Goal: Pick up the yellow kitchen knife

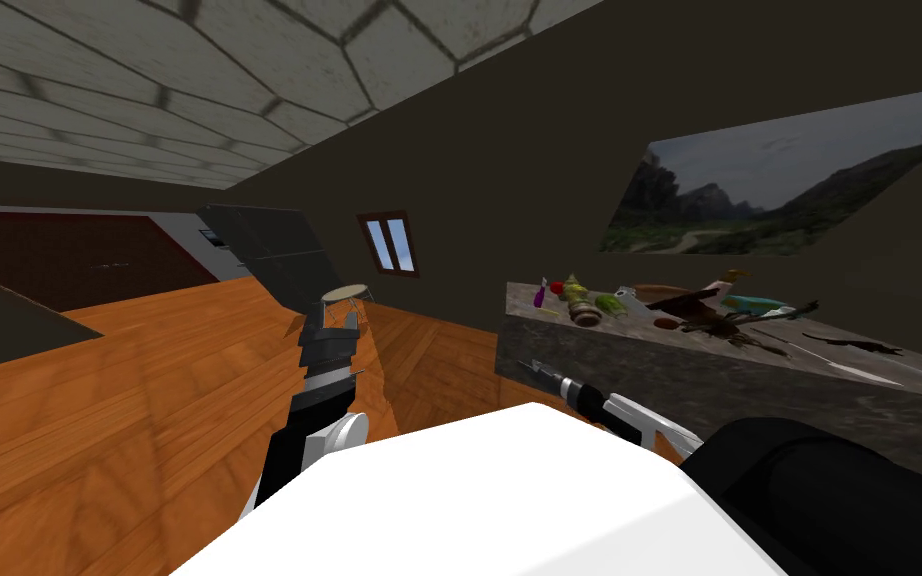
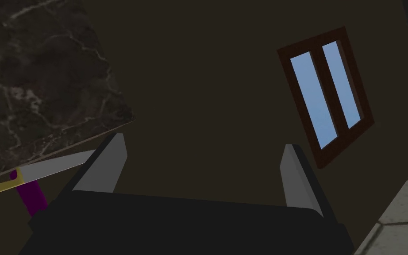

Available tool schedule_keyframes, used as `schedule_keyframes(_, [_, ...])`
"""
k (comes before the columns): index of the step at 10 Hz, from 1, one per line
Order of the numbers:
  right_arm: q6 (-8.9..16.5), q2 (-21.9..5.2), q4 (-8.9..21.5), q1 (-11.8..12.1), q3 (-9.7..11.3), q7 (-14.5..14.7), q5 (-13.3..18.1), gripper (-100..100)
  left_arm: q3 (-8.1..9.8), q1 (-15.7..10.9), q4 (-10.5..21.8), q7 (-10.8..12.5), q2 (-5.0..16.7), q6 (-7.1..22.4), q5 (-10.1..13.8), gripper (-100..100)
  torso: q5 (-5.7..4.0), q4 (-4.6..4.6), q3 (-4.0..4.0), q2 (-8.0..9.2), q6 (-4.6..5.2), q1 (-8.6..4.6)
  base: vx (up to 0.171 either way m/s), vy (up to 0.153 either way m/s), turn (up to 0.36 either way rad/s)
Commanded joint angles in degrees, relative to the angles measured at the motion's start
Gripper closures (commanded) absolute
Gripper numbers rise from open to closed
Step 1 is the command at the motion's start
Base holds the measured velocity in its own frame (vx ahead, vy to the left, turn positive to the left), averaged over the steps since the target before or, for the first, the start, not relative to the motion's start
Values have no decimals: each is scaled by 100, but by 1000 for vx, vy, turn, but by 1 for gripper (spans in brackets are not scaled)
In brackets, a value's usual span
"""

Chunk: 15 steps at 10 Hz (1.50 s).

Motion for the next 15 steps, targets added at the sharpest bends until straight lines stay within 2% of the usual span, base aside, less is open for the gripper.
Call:
schedule_keyframes(1, [-62, -211, 194, -45, 18, 55, 60, -100, 0, 0, 0, 0, 0, 0, 0, 0, 0, 0, 0, 0, 0, 0, 70, 83, 25])
schedule_keyframes(2, [-74, -419, 383, -91, 64, 150, 192, -100, 0, 0, 0, 0, 0, 0, 0, 0, 0, 0, 0, 2, 2, -4, 87, 80, 47])
schedule_keyframes(3, [-74, -509, 419, -91, 64, 150, 192, -100, 0, 0, 0, 0, 0, 0, 0, 0, 0, -1, -2, -3, 1, -5, 78, 63, 32])
schedule_keyframes(4, [-92, -731, 647, -141, 109, 246, 328, -100, 0, 0, 0, 0, 0, 0, 0, 0, -2, -1, -2, -1, 1, -10, 114, 70, 68])
schedule_keyframes(5, [-92, -802, 647, -141, 109, 246, 328, -100, 0, 0, 0, 0, 0, 0, 0, 0, -2, -3, -7, -12, 0, -9, 103, 54, 27])
schedule_keyframes(6, [-115, -968, 875, -196, 154, 342, 465, -100, 1, 1, 0, 0, 0, 0, 0, 0, -3, -3, -7, -11, 1, -14, 107, 55, 53])
schedule_keyframes(7, [-115, -1089, 875, -196, 154, 342, 465, -100, 1, 0, 0, 0, 0, 0, 0, 0, -3, -3, -8, -13, 0, -15, 100, 42, 26])
schedule_keyframes(8, [-142, -1285, 1102, -254, 196, 437, 603, -100, 1, 1, 0, 0, 1, 0, 0, 0, -3, -3, -6, -10, 2, -18, 125, 39, 51])
schedule_keyframes(9, [-142, -1369, 1102, -254, 196, 437, 603, -100, 1, 1, 0, 0, 1, 0, 0, 0, -4, -4, -10, -17, 0, -20, 105, 26, 28])
schedule_keyframes(11, [-210, -1771, 1507, -380, 276, 623, 880, -100, 1, 1, 0, 0, 1, 0, 0, 0, -4, -3, -8, -13, 1, -24, 151, 34, 62])
schedule_keyframes(12, [-210, -1899, 1550, -380, 276, 623, 880, -100, 1, 1, 0, 0, 1, 0, 0, 0, -4, -8, -21, -38, -1, -21, 166, 20, 23])
schedule_keyframes(13, [-250, -2067, 1768, -445, 315, 713, 1017, -100, 1, 1, -1, 0, 1, 0, 0, 0, -5, -9, -21, -33, 2, -26, 154, 38, 28])
schedule_keyframes(14, [-250, -2146, 1768, -445, 315, 713, 1017, -100, 1, 1, 0, 0, 1, 0, 0, 0, -4, -8, -19, -32, 0, -20, 110, 27, 21])
schedule_keyframes(15, [-293, -2353, 1978, -509, 355, 801, 1152, -100, 1, 1, -1, 0, 1, 0, 0, 0, -4, -5, -12, -17, 2, -22, 123, 8, 39])
